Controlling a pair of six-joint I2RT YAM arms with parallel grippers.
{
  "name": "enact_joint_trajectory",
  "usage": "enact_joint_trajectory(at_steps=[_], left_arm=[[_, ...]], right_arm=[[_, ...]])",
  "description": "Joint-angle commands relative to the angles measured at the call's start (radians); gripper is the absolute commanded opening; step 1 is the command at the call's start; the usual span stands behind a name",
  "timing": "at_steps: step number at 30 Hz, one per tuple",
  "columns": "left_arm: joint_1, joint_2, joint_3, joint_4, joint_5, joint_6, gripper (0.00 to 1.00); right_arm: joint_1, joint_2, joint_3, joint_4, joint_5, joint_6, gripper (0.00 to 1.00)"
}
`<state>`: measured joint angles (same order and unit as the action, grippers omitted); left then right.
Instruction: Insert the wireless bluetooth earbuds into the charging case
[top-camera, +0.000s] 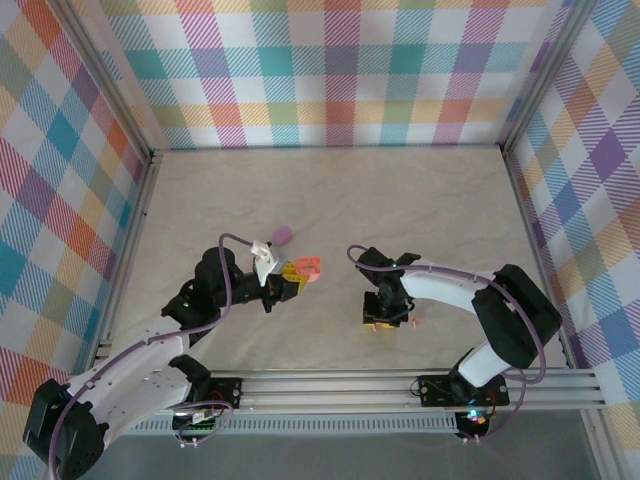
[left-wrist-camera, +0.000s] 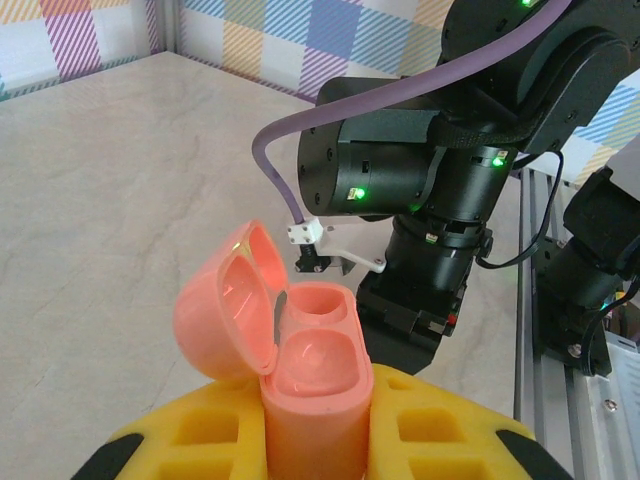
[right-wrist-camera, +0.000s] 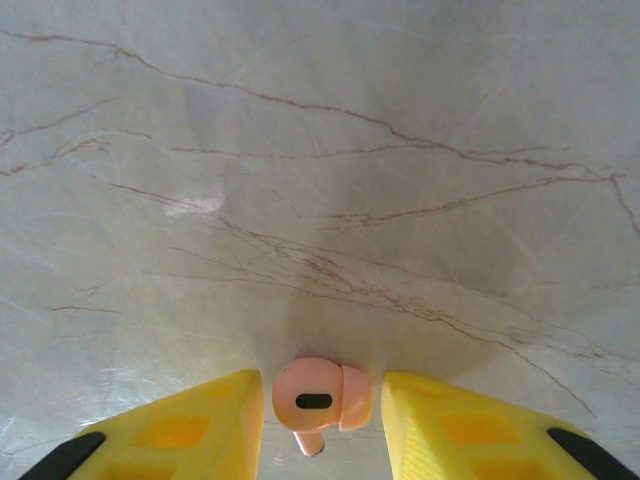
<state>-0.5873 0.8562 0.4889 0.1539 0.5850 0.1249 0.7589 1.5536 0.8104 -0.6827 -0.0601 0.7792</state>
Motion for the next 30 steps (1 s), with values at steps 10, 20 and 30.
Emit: enact_joint_trajectory(at_steps=[10,20,30], left_arm=[[-0.008,0.002,0.060,-0.053,0.015,0.042,0.00],[-0.008,0.016,0.065,-0.049,0.024,0.042,0.00],[-0.008,0.013,0.085,-0.054,0.021,0.048,0.00]], right_arm=[[0.005,0.048,0.059,0.078,-0.007,-0.067,0.29],[0.005,0.042,0.071,0.090,-0.004,-0.070,0.28],[-0.015,-0.066,0.095,0.118,0.038,-0.069,0.26]])
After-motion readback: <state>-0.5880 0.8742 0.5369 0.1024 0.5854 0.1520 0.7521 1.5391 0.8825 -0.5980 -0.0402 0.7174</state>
